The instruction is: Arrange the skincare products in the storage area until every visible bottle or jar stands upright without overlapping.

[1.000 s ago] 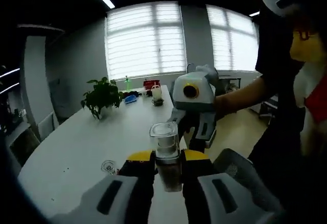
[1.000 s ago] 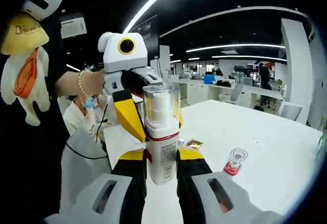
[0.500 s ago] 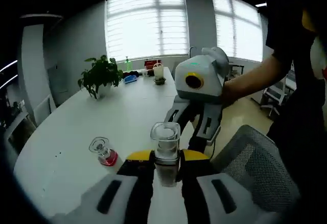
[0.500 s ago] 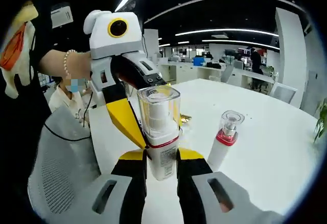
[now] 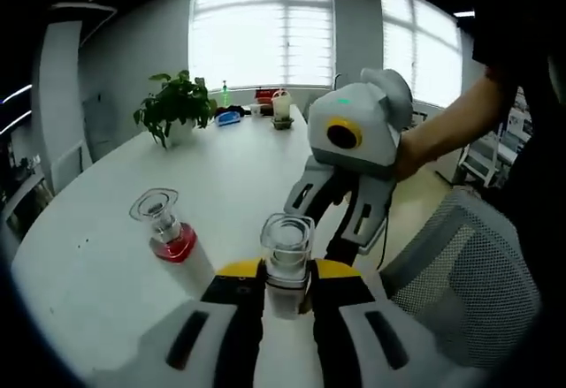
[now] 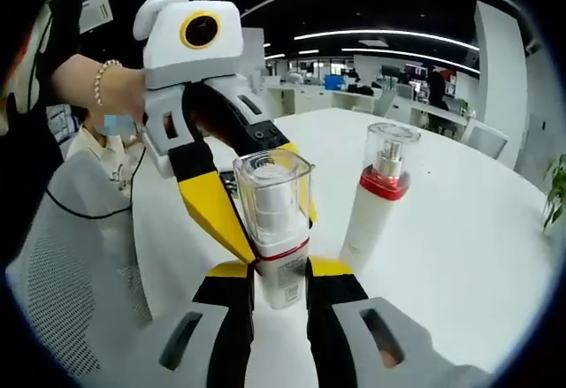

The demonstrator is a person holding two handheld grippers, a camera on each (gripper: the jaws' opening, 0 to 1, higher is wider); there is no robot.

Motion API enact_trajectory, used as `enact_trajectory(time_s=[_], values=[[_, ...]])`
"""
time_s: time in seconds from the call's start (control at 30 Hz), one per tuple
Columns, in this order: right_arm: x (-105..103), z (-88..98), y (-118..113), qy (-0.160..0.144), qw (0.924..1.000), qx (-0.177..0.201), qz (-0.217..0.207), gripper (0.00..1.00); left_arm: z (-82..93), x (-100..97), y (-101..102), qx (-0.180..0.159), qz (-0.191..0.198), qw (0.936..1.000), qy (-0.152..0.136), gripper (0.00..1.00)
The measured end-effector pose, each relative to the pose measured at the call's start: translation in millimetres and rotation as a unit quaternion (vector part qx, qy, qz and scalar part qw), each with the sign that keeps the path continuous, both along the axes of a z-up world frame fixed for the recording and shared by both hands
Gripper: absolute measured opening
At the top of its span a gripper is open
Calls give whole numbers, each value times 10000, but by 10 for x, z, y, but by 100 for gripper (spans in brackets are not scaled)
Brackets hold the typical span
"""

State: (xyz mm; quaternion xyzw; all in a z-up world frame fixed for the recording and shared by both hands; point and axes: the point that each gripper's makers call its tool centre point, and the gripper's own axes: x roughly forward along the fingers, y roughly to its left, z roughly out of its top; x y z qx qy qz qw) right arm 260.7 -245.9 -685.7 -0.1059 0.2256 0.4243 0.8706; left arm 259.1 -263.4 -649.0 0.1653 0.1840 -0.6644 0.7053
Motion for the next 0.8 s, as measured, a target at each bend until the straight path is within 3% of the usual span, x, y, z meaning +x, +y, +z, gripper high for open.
enact_trajectory(time_s=[0.27,0.6,0.8], values=[[108,-202,-5,119,9999,-66,-2,22,-217,126,-5,127,81,9998,90,15],[240,-393,-37,248,9995,-120,156,22,-307,178,-52,204,175,9995,162,13],[308,-414,-55,253,9994,-117,189,22,-325,248,-60,163,330,9991,188,14]])
